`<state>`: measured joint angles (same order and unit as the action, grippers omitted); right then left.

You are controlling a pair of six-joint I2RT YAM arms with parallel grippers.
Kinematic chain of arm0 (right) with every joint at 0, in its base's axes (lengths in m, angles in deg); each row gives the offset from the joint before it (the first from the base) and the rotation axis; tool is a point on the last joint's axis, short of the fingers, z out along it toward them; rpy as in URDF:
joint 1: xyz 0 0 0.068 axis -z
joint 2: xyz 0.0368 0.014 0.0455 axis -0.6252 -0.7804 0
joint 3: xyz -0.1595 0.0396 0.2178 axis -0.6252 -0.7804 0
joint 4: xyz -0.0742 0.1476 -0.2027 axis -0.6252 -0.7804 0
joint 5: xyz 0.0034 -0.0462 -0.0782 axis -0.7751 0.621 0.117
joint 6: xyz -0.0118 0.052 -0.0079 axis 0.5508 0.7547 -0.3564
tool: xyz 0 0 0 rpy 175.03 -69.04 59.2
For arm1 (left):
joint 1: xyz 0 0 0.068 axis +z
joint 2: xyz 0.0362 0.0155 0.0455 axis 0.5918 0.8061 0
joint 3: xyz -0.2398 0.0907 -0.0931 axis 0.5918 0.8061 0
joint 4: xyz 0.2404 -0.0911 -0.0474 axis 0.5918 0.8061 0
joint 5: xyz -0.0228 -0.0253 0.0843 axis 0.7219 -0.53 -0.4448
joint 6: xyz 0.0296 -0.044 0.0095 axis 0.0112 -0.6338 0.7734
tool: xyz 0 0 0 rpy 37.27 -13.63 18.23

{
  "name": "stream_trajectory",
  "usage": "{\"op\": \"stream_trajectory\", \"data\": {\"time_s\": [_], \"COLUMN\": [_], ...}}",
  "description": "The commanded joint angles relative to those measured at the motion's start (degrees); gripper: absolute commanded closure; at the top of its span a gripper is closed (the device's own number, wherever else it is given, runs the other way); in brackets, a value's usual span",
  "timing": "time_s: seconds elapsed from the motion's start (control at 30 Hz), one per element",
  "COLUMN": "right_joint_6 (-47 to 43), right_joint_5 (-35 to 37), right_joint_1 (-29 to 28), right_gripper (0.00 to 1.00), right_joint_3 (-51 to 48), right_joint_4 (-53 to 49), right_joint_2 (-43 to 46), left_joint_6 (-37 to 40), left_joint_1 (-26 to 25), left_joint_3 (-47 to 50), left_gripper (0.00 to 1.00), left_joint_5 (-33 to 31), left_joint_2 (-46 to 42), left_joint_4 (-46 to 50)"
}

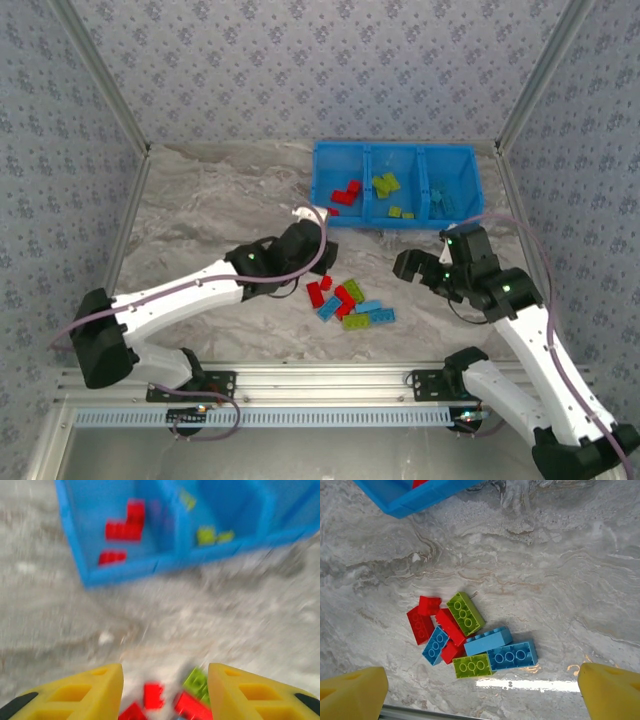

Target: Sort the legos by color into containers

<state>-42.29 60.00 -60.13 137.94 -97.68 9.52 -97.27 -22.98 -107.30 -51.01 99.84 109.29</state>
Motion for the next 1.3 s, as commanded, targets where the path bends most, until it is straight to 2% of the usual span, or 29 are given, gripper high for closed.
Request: {"op": "stream_trajectory", "data": {"time_s": [0.0,0.07,0.2,0.33,0.5,0.63,1.1,1.27], "right_joint_6": [-0.1,-0.1,-0.7,-0.9,-1.7,-2.1,-2.0,-2.1], "right_joint_5": [-1.0,-1.2,0.1,1.7,2.7,1.8,-0.4,-5.0], "right_joint_1": [-0.4,-0.4,-0.5,-0.5,-0.5,-0.5,-0.7,-1.5], "right_gripper": [0.00,0.00,0.00,0.00,0.00,0.00,0.00,0.00], "right_joint_3": [-0.9,-1.0,-1.0,-1.7,-2.0,-1.8,-1.5,-1.6], "right_joint_4": [2.7,2.9,0.9,-1.2,-2.0,-1.6,-1.0,0.4], "right_joint_2": [-0.9,-1.1,-0.4,1.5,1.7,0.0,-1.5,-1.6], "left_joint_6": [0.6,4.9,5.8,6.4,8.2,7.8,7.0,6.5], "left_joint_1": [0.3,0.4,3.2,5.4,5.5,5.5,6.0,6.0], "left_joint_3": [0.2,-3.4,-10.4,-12.3,-15.4,-14.9,-12.4,-11.1], "left_gripper": [0.51,0.47,0.47,0.47,0.47,0.53,0.63,0.71], "left_joint_5": [6.4,9.6,12.3,15.0,18.8,17.0,16.7,17.0], "left_joint_2": [4.8,9.2,18.7,23.8,29.5,30.9,32.1,31.3], "left_joint_4": [4.5,6.2,10.0,8.5,9.9,10.8,12.6,12.0]}}
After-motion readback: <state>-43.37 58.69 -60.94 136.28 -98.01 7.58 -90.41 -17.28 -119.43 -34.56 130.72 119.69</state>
